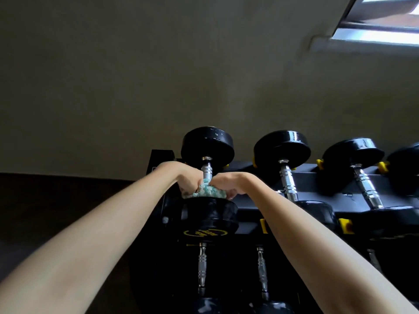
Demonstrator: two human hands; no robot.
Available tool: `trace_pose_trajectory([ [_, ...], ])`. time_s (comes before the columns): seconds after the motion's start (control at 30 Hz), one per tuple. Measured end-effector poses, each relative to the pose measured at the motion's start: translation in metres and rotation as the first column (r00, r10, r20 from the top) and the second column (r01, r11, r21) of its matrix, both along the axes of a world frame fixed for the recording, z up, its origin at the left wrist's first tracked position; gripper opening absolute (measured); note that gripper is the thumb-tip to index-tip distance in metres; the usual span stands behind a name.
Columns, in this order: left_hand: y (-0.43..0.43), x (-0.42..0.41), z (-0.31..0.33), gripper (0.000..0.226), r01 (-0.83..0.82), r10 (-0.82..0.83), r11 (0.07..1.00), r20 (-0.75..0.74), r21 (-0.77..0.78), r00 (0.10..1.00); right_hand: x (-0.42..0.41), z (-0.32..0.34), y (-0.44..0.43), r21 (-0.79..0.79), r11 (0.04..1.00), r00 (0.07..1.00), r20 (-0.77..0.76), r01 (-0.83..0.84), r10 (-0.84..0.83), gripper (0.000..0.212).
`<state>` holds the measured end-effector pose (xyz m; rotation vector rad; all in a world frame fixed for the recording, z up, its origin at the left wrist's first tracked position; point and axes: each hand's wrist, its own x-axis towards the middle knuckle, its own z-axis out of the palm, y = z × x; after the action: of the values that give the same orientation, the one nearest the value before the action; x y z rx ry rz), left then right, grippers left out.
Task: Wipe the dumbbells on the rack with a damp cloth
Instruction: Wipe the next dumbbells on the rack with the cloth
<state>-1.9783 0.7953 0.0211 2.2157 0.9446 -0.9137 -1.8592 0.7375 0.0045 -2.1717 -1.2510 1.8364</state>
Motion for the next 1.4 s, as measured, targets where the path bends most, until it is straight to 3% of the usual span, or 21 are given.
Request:
trace_pose_trajectory([
  [0.1, -0.001, 0.000, 0.013, 0.035, -0.018, 0.019, 1.000, 0.048, -0.025, 0.999, 0.002, 0.014, -0.004, 0.041, 0.998, 0.999, 0.026, -0.046, 0.045, 0.046],
  [0.2, -0.003, -0.010, 0.020, 0.032, -0.060, 0.067, 0.996, 0.121, -0.060, 0.990, 0.001, 0.023, -0.012, 0.154, 0.988, 0.999, -0.013, -0.027, 0.030, 0.025],
  [0.3, -0.010, -0.019, 0.028, 0.042, -0.200, 0.229, 0.969, 0.226, -0.148, 0.947, -0.002, 0.031, -0.023, 0.245, 0.967, 0.997, -0.057, 0.073, -0.061, 0.023],
  [0.37, -0.016, -0.025, 0.036, 0.047, -0.288, 0.366, 0.917, 0.289, -0.276, 0.885, -0.001, 0.039, -0.033, 0.197, 0.975, 0.984, -0.160, 0.102, -0.071, 0.028],
  [0.43, -0.023, -0.029, 0.045, 0.030, -0.340, 0.467, 0.866, 0.351, -0.367, 0.812, 0.006, 0.047, -0.042, 0.152, 0.963, 0.935, -0.313, 0.224, -0.168, 0.031],
  [0.57, -0.034, -0.035, 0.065, 0.020, -0.479, 0.708, 0.703, 0.457, -0.525, 0.539, 0.033, 0.061, -0.062, -0.029, 0.803, 0.639, -0.589, 0.596, -0.495, 0.031],
  [0.6, -0.036, -0.037, 0.068, 0.025, -0.497, 0.732, 0.680, 0.461, -0.539, 0.501, 0.040, 0.064, -0.068, -0.041, 0.800, 0.625, -0.601, 0.598, -0.498, 0.034],
  [0.73, -0.054, -0.035, 0.082, 0.045, -0.558, 0.741, 0.671, 0.475, -0.489, 0.475, 0.057, 0.070, -0.090, 0.025, 0.906, 0.718, -0.620, 0.422, -0.317, 0.056],
  [0.9, -0.075, -0.025, 0.095, 0.050, -0.456, 0.867, 0.499, 0.423, -0.737, 0.265, 0.057, 0.074, -0.099, 0.226, 0.844, 0.729, -0.637, 0.486, -0.249, 0.023],
  [1.03, -0.078, -0.013, 0.093, 0.012, -0.486, 0.801, 0.589, 0.548, -0.645, 0.243, 0.062, 0.073, -0.103, 0.121, 0.739, 0.534, -0.768, 0.663, -0.354, 0.022],
  [1.17, -0.072, 0.010, 0.081, 0.017, -0.576, 0.781, 0.575, 0.599, -0.580, 0.176, 0.065, 0.062, -0.104, 0.051, 0.640, 0.417, -0.797, 0.766, -0.436, 0.013],
  [1.27, -0.059, 0.025, 0.067, 0.018, -0.664, 0.744, 0.588, 0.630, -0.462, 0.221, 0.070, 0.046, -0.094, 0.055, 0.522, 0.373, -0.762, 0.851, -0.529, 0.006],
  [1.4, -0.034, 0.027, 0.040, 0.009, -0.785, 0.790, 0.517, 0.543, -0.342, 0.285, 0.072, 0.021, -0.068, 0.128, 0.323, 0.320, -0.676, 0.938, -0.663, 0.009],
])
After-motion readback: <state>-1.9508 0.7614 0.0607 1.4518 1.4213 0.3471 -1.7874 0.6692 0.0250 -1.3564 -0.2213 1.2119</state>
